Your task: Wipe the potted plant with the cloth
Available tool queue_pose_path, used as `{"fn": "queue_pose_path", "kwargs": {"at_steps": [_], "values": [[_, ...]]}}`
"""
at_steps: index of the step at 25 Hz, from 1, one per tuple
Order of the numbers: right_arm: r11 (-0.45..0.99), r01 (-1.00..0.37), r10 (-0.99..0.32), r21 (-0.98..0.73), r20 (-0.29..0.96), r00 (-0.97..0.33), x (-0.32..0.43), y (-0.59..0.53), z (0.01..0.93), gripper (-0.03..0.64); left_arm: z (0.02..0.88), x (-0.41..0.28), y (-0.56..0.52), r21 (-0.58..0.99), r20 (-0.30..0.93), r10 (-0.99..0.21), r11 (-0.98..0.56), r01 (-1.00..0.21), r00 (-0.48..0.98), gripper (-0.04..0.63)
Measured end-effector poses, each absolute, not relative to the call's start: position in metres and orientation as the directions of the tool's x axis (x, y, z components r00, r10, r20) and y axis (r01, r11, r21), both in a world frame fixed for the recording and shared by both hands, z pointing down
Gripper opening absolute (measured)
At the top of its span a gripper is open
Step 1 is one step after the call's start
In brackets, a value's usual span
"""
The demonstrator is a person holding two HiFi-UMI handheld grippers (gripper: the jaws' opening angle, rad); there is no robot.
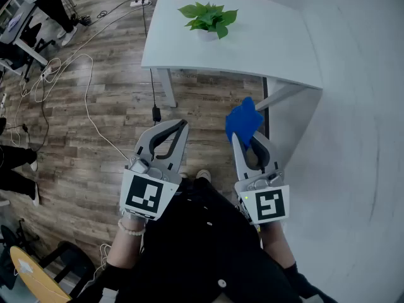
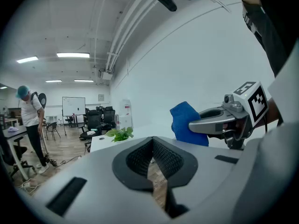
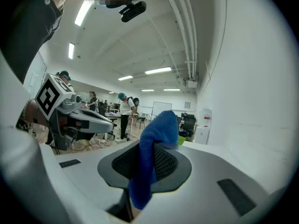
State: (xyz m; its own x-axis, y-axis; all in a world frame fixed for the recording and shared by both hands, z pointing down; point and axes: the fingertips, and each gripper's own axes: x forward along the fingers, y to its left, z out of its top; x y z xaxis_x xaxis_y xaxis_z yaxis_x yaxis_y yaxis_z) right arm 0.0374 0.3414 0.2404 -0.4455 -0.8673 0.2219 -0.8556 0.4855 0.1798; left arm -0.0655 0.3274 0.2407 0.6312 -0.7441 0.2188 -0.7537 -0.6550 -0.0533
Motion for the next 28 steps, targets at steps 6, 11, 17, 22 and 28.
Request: {"fn": "queue_pose_path", "kwargs": {"at_steps": [6,11,17,22,28], "values": [[0.489,-0.854,-0.865,0.176,0.220,-0.450,0.030,0.342,0.241,0.084,0.247,-0.072,0.330,-0.050,0.235,-0.737,-0.660,-0.750,0.633,0.014],[0.487,-0.856,-0.865,0.174,0.227,-0.447,0.028,0.342,0.242,0.083,0.245,-0.072,0.331,-0.053,0.232,-0.734,-0.665,-0.745,0.638,0.014],[0.484,-0.857,-0.867,0.177,0.234,-0.441,0.027,0.343,0.245,0.084,0.248,-0.073,0.329,-0.050,0.234,-0.727,-0.672,-0.739,0.645,0.012],[0.472,-0.868,-0.873,0.156,0.222,-0.435,0.021,0.342,0.241,0.084,0.246,-0.080,0.328,-0.050,0.228,-0.727,-0.674,-0.738,0.648,0.012],[0.455,-0.876,-0.883,0.162,0.207,-0.420,0.008,0.339,0.238,0.084,0.242,-0.098,0.327,-0.050,0.210,-0.734,-0.668,-0.743,0.646,0.014]]}}
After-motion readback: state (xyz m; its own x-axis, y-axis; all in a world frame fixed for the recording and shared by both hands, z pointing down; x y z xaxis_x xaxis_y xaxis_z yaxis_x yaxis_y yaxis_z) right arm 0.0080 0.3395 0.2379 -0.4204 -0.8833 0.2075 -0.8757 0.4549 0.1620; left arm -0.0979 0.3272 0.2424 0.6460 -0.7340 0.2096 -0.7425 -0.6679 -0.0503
